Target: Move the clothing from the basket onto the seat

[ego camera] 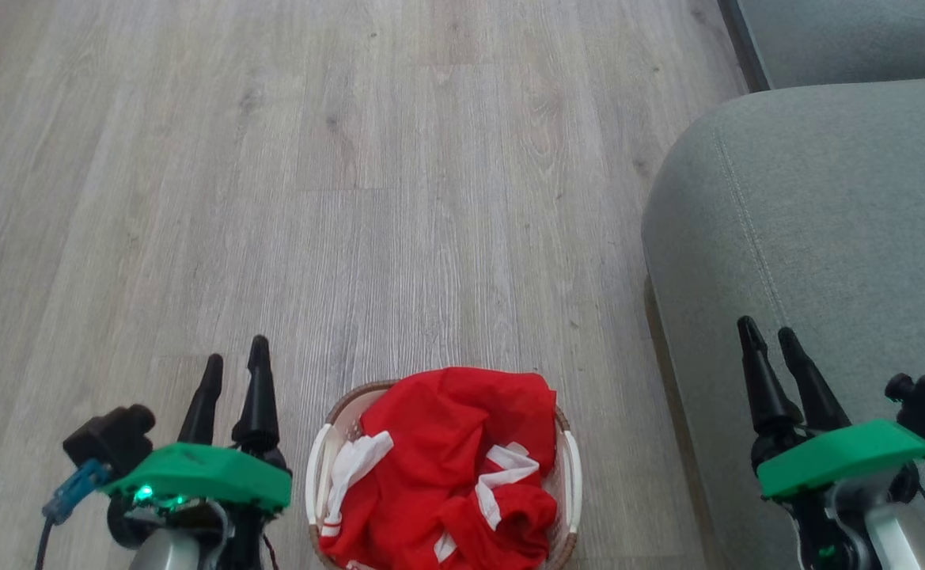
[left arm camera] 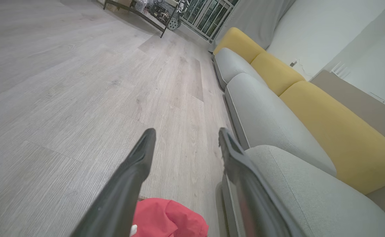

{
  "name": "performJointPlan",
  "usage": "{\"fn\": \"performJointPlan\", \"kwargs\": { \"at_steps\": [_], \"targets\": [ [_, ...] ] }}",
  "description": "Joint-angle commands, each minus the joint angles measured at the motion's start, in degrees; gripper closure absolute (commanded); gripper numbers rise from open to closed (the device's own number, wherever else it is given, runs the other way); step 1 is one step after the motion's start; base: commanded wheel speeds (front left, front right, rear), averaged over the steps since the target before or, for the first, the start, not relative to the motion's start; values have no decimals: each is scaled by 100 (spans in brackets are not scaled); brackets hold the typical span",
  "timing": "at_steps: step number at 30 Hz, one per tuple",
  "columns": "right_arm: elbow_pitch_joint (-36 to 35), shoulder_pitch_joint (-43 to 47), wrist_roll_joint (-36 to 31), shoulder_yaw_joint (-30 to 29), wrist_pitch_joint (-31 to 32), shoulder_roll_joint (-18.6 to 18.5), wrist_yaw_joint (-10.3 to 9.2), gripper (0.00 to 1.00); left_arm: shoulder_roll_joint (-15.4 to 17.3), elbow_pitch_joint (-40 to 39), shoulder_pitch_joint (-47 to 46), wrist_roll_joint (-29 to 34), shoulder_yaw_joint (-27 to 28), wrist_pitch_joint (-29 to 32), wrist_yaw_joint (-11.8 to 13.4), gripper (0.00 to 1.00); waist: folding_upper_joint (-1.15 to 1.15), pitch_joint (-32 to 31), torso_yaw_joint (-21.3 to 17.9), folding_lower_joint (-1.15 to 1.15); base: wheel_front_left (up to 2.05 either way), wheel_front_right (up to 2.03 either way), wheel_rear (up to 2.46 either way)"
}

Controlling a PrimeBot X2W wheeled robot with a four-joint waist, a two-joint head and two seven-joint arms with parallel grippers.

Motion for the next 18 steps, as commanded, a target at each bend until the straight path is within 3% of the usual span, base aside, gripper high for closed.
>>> {"fn": "performJointPlan", "kwargs": {
  "at_steps": [1, 18],
  "targets": [
    [-252, -310, -161, 110, -96, -126, -1, 0, 75, -261, -289, 168, 60, -96, 33, 0, 0, -1, 0, 0, 0, 0, 0],
    [-459, -366, -1164, 378, -385, -306, -1, 0, 86, -466, -359, 1335, -160, -382, 167, 0, 0, 58, -5, 0, 0, 0, 0]
  ]
}}
